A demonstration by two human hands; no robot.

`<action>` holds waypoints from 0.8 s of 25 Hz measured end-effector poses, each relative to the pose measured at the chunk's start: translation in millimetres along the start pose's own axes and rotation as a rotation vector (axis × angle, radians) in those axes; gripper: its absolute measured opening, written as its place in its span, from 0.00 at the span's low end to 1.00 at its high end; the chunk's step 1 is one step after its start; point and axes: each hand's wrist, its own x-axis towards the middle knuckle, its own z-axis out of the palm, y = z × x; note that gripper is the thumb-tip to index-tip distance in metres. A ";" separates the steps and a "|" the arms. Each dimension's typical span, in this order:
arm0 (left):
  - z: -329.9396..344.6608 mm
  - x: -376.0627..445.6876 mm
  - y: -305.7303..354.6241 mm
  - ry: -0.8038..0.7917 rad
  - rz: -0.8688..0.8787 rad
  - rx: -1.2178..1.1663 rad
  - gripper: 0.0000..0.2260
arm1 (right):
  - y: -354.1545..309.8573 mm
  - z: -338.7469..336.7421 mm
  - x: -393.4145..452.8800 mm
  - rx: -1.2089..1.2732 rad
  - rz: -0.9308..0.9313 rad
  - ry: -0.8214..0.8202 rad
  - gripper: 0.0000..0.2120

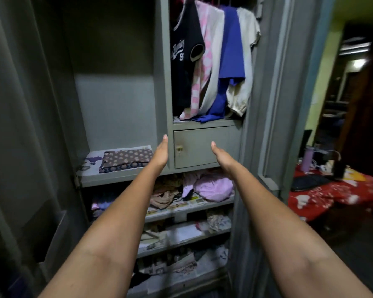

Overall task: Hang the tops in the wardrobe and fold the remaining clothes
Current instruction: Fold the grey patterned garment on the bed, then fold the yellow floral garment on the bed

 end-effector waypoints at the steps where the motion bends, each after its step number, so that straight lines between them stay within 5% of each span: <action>1: 11.0 -3.5 2.9 -0.041 -0.001 -0.021 0.29 | 0.4 -10.1 -13.3 0.009 0.010 0.048 0.38; 9: 127.3 -76.1 45.3 -0.445 0.053 -0.096 0.28 | 23.1 -103.8 -177.4 0.000 0.119 0.388 0.32; 15: 236.6 -162.9 69.6 -0.838 0.080 -0.126 0.30 | 46.4 -183.5 -321.7 0.021 0.290 0.809 0.31; 20: 312.9 -208.3 91.9 -0.972 0.090 -0.175 0.30 | 68.0 -244.9 -384.0 -0.001 0.342 0.966 0.36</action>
